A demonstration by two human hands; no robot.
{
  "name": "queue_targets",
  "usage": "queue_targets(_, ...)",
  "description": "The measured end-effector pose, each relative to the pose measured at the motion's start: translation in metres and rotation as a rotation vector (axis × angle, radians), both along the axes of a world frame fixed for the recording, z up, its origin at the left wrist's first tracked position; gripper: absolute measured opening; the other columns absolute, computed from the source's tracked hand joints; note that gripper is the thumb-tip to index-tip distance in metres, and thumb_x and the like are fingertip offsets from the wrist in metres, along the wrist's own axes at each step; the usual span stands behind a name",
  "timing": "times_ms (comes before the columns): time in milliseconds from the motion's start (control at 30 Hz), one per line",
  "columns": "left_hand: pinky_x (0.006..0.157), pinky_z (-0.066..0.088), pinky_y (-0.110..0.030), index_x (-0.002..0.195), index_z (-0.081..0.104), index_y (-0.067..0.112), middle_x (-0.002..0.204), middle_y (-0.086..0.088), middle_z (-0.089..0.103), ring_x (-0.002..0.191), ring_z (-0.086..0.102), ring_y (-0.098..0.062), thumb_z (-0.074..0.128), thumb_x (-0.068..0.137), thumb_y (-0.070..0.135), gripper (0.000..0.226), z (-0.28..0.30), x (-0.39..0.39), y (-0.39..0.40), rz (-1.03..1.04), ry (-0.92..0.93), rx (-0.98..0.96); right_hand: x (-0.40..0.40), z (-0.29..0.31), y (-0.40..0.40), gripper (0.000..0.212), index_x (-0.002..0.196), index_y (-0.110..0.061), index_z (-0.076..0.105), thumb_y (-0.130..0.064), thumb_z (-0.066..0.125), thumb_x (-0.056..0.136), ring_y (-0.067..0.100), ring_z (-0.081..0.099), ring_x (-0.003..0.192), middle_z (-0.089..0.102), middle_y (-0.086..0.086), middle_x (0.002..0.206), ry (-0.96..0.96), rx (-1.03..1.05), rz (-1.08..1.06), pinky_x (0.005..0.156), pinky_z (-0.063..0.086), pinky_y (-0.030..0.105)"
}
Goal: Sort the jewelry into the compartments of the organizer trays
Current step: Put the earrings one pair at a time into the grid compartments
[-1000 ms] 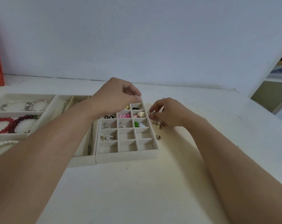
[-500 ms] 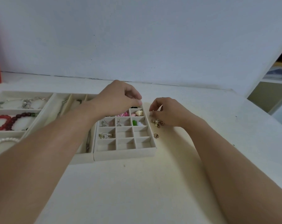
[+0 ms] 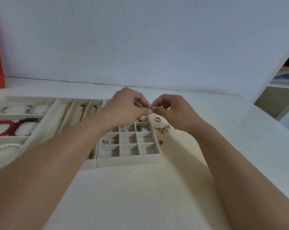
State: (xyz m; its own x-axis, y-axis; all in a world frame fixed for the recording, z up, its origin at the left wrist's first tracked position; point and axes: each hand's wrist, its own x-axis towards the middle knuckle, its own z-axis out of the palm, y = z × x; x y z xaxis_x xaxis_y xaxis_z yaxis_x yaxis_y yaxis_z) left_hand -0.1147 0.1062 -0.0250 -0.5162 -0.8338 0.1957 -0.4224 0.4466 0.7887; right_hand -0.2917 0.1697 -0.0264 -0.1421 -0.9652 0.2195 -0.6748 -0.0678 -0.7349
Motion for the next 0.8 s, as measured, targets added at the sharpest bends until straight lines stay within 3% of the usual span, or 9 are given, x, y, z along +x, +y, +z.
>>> queue_targets(133, 0.062, 0.047, -0.008, 0.084, 0.078, 0.027, 0.077, 0.01, 0.077, 0.073, 0.073, -0.005, 0.083, 0.08, 0.027, 0.006, 0.003, 0.002, -0.002, 0.027, -0.005, -0.008, 0.0, 0.002, 0.002, 0.007, 0.086, -0.022, 0.079, -0.029, 0.077, 0.087, 0.004, 0.041, 0.038, 0.063, -0.009, 0.06, -0.096, -0.015, -0.028, 0.038, 0.033, 0.015)
queue_targets(233, 0.062, 0.047, -0.013, 0.083, 0.078, 0.028, 0.076, 0.011, 0.076, 0.072, 0.072, -0.006, 0.08, 0.082, 0.026, 0.003, 0.003, 0.002, -0.002, 0.053, -0.025, -0.017, 0.0, 0.003, 0.003, 0.007, 0.085, -0.026, 0.081, -0.032, 0.078, 0.086, 0.009, 0.029, 0.04, 0.059, -0.005, 0.056, -0.144, -0.009, -0.011, 0.038, 0.028, 0.019)
queue_targets(300, 0.063, 0.049, -0.017, 0.081, 0.078, 0.027, 0.075, 0.012, 0.075, 0.07, 0.071, -0.007, 0.079, 0.083, 0.027, 0.003, 0.002, 0.002, -0.003, 0.082, -0.02, -0.033, -0.002, 0.001, 0.001, 0.006, 0.089, -0.031, 0.081, -0.032, 0.075, 0.089, 0.014, 0.033, 0.044, 0.064, -0.005, 0.063, -0.141, -0.014, -0.015, 0.039, 0.03, 0.02)
queue_targets(400, 0.062, 0.045, -0.018, 0.079, 0.077, 0.025, 0.074, 0.013, 0.073, 0.068, 0.067, -0.001, 0.078, 0.083, 0.023, 0.004, 0.003, 0.006, -0.008, 0.116, -0.001, -0.012, -0.017, -0.009, -0.008, 0.011, 0.098, -0.032, 0.079, -0.028, 0.072, 0.092, 0.018, 0.05, 0.046, 0.069, -0.018, 0.075, 0.044, -0.013, -0.149, 0.045, 0.042, 0.02)
queue_targets(500, 0.061, 0.048, -0.022, 0.081, 0.076, 0.022, 0.081, 0.004, 0.076, 0.078, 0.072, -0.013, 0.079, 0.083, 0.02, 0.004, 0.004, 0.01, -0.012, 0.125, -0.021, 0.016, -0.027, -0.021, -0.015, 0.013, 0.101, -0.027, 0.079, -0.031, 0.074, 0.089, 0.004, 0.058, 0.056, 0.075, -0.008, 0.095, 0.245, 0.098, -0.204, 0.064, 0.047, 0.021)
queue_targets(600, 0.072, 0.061, -0.033, 0.083, 0.077, 0.019, 0.082, 0.0, 0.077, 0.08, 0.074, -0.026, 0.078, 0.084, 0.018, 0.002, 0.004, 0.013, -0.013, 0.106, -0.042, 0.042, -0.028, -0.025, -0.02, 0.012, 0.095, -0.031, 0.079, -0.038, 0.078, 0.085, 0.006, 0.061, 0.069, 0.075, -0.01, 0.096, 0.305, 0.179, -0.184, 0.071, 0.048, 0.026)
queue_targets(700, 0.069, 0.058, -0.029, 0.085, 0.077, 0.019, 0.082, -0.001, 0.077, 0.08, 0.074, -0.026, 0.079, 0.084, 0.021, 0.002, 0.005, 0.015, -0.013, 0.099, -0.07, 0.042, -0.028, -0.025, -0.023, 0.019, 0.101, -0.032, 0.079, -0.042, 0.078, 0.084, 0.011, 0.063, 0.09, 0.073, -0.012, 0.102, 0.342, 0.212, -0.192, 0.077, 0.046, 0.025)
queue_targets(800, 0.062, 0.057, -0.029, 0.085, 0.077, 0.018, 0.082, -0.003, 0.077, 0.083, 0.074, -0.026, 0.079, 0.084, 0.024, 0.006, 0.006, 0.017, -0.012, 0.085, -0.085, 0.054, -0.027, -0.026, -0.025, 0.015, 0.1, -0.032, 0.08, -0.038, 0.077, 0.086, 0.008, 0.061, 0.084, 0.072, -0.009, 0.1, 0.33, 0.212, -0.172, 0.069, 0.045, 0.022)
